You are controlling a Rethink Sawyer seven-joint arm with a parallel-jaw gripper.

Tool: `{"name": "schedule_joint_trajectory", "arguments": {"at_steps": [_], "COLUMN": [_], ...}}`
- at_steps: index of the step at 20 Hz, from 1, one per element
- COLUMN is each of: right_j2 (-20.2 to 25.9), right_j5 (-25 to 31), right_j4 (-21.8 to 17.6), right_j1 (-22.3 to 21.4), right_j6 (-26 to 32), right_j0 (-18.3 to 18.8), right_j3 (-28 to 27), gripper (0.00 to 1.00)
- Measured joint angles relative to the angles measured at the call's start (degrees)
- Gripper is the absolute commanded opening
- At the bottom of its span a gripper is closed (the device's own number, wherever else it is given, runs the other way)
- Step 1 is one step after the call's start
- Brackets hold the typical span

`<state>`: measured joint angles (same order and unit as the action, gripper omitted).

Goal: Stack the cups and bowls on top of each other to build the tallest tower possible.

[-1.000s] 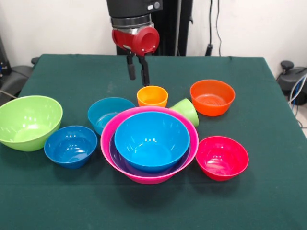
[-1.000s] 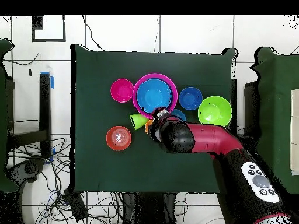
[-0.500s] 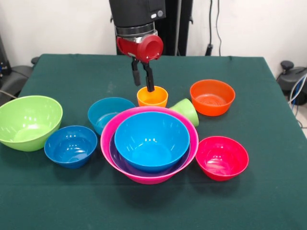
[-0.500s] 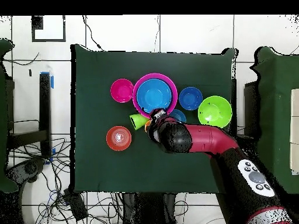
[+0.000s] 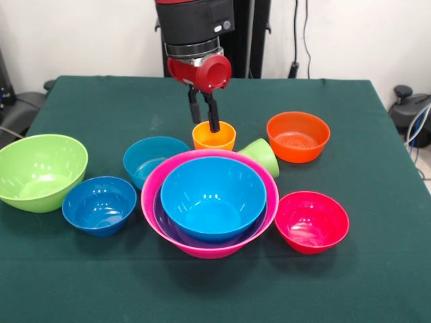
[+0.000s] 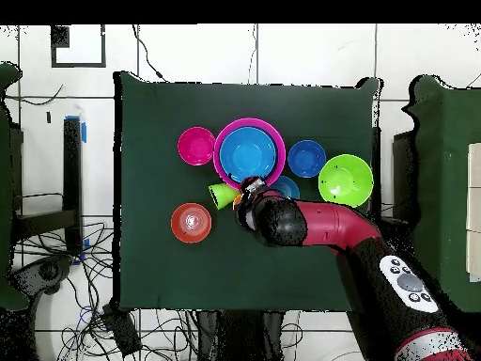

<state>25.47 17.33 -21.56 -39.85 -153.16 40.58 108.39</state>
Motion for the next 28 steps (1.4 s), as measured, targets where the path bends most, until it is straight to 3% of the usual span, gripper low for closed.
{"name": "schedule_joint_trajectory", "arguments": {"at_steps": [17,28], "right_j2": [-0.1,-0.7], "right_j5": [-2.1,-5.3], "right_j4": [1.1,8.5], "right_j1": [0.2,-1.4], "right_j6": [0.0,0.0], "right_j0": [-3.2,-10.4], "right_j3": [0.8,5.5], "gripper": [1.00,1.00]}}
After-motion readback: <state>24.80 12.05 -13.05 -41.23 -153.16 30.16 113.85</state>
